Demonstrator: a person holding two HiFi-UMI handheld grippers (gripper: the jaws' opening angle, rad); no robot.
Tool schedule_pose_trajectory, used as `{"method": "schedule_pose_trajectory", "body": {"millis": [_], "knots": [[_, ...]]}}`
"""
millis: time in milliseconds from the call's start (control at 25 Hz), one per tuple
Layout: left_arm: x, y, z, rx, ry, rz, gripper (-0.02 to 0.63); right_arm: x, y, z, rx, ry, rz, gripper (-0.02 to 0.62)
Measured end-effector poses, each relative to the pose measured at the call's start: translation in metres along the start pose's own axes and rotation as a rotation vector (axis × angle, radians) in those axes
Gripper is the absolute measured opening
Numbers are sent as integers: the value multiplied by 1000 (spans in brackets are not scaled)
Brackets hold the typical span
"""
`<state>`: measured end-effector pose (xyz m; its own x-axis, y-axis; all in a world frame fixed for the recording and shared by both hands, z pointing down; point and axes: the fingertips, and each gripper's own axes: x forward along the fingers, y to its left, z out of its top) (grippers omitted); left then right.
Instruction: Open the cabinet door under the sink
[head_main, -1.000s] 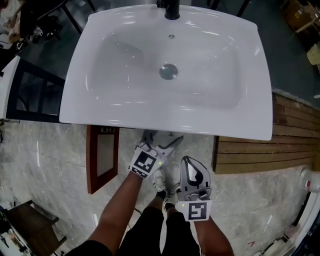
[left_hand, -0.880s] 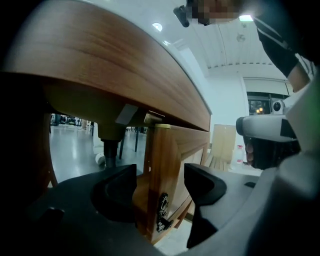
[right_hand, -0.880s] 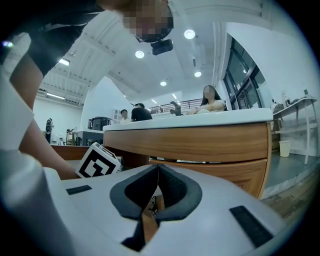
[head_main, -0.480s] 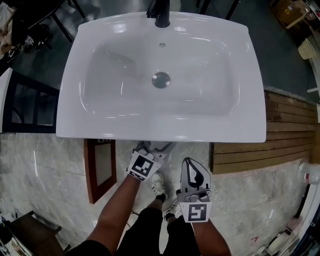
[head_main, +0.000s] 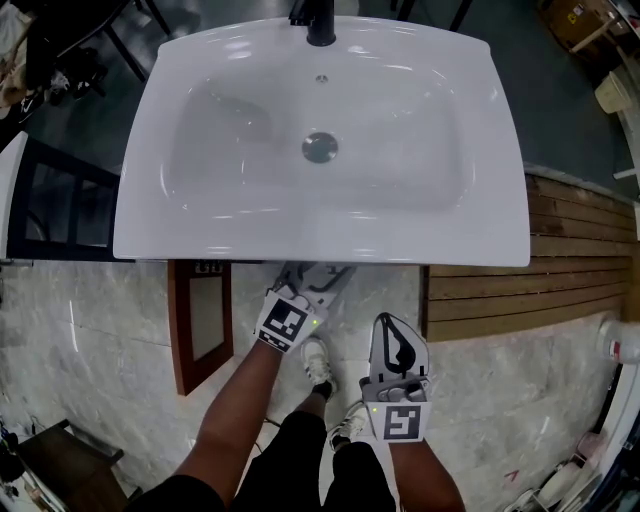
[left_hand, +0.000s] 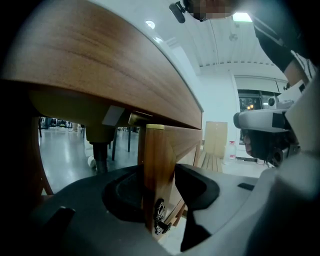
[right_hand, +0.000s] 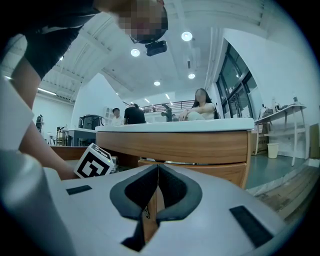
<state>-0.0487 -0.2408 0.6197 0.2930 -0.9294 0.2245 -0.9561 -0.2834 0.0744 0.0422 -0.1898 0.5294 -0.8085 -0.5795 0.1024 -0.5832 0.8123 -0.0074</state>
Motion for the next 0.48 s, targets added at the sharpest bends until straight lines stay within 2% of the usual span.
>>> {"method": "schedule_pose_trajectory", "body": {"millis": [480], "knots": [[-16, -26, -5, 15, 43, 37, 173, -45, -6, -2, 14, -20, -9, 25]]}}
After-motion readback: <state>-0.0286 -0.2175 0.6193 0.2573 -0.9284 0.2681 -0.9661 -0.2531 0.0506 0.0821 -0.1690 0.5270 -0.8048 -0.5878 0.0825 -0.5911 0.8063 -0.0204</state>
